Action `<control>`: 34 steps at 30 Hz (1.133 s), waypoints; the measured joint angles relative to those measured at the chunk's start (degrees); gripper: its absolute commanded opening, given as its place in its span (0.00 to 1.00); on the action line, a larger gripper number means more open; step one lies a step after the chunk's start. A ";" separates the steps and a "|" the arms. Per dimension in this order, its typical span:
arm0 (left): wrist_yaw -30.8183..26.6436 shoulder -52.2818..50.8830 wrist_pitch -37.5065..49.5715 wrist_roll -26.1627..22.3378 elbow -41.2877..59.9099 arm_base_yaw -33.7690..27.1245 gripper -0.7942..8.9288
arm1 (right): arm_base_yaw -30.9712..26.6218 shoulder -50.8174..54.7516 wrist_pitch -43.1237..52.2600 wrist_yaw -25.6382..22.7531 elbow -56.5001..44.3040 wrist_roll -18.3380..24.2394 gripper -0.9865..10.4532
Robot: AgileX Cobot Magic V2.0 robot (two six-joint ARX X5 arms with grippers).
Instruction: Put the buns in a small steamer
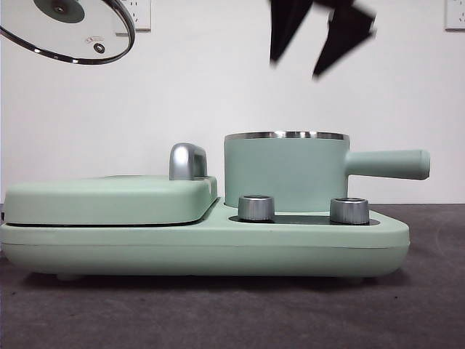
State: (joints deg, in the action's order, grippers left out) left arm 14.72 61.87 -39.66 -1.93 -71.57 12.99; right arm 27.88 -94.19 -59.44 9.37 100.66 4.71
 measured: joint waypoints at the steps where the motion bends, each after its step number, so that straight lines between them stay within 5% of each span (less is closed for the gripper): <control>1: 0.00 0.00 0.00 0.00 0.00 0.00 0.09 | 0.28 3.15 1.90 0.44 -0.39 0.00 0.44; 17: 0.00 0.00 0.00 0.02 0.00 0.00 0.09 | 5.38 40.26 36.70 0.96 -46.66 -2.25 0.44; 26: -0.02 0.02 0.02 0.02 0.00 1.33 0.09 | 6.16 55.87 34.82 -4.48 -62.73 -4.55 0.44; 34: -0.02 3.98 2.54 0.02 0.00 7.10 0.09 | 6.16 68.83 25.03 -11.04 -64.61 -7.52 0.44</control>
State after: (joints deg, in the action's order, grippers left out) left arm 14.70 65.84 -37.12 -1.91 -71.57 20.10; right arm 34.04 -25.36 -34.41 -1.67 36.05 -2.81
